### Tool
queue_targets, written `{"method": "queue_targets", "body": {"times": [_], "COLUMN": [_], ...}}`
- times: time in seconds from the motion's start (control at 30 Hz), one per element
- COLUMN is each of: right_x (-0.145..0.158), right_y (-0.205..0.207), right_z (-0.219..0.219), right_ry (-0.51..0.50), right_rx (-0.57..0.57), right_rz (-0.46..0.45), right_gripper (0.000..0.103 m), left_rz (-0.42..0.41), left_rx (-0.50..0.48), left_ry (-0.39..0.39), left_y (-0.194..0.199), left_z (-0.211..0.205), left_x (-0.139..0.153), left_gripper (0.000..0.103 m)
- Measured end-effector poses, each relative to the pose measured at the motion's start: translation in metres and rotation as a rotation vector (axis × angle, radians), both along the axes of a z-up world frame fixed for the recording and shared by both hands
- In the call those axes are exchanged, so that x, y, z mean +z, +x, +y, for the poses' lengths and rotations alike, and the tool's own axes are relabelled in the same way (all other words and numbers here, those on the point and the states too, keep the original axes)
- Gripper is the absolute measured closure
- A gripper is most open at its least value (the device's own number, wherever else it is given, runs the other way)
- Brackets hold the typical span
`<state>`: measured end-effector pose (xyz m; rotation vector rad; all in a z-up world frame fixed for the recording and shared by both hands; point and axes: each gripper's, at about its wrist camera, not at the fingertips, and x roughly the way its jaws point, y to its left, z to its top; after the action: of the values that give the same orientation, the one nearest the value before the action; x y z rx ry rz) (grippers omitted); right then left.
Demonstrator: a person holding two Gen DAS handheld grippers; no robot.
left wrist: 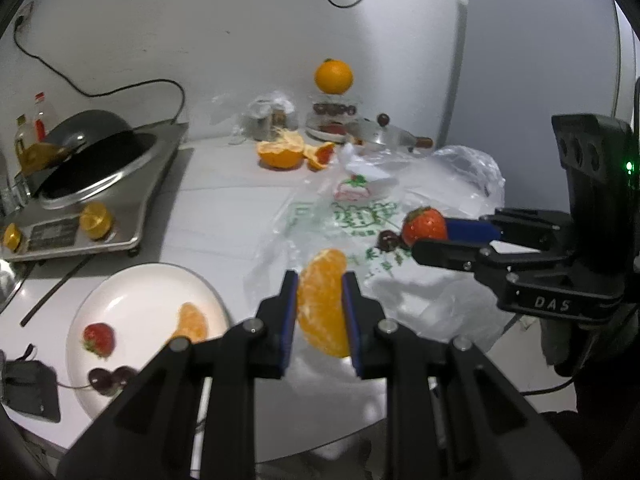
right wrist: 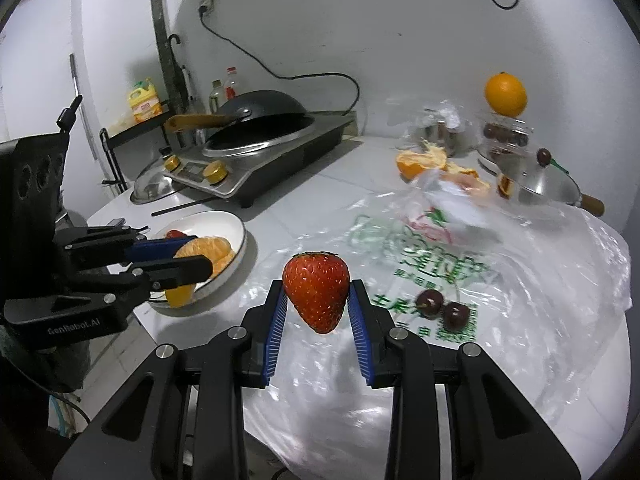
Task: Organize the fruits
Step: 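Carry the strawberry over the white plate with the right tool while the left tool carries the orange segment there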
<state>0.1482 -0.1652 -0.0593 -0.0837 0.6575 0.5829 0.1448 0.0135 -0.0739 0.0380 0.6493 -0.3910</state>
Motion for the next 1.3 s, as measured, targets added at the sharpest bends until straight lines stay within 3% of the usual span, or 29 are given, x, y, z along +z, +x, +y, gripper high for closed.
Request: {"method": "queue_targets", "body": {"times": [0.6, 1.3], "right_x": [-0.002, -0.02], "right_y": [0.008, 0.037], "right_z": [0.068, 0.144], "right_ry": [-0.032, -0.079], "right_rx": [0.114, 0.205], "right_rz": [0.016, 0.051], "right_gripper": [0.07, 0.07], "left_rz": [-0.045, -0.01], "left_rx": [0.183, 0.246], "left_ry": [0.022, 0.024], "left_y": [-0.004, 0.046], "left_z": [0.084, 0.142], "left_x": [-0.006, -0.049], "left_gripper": [0.081, 0.081]}}
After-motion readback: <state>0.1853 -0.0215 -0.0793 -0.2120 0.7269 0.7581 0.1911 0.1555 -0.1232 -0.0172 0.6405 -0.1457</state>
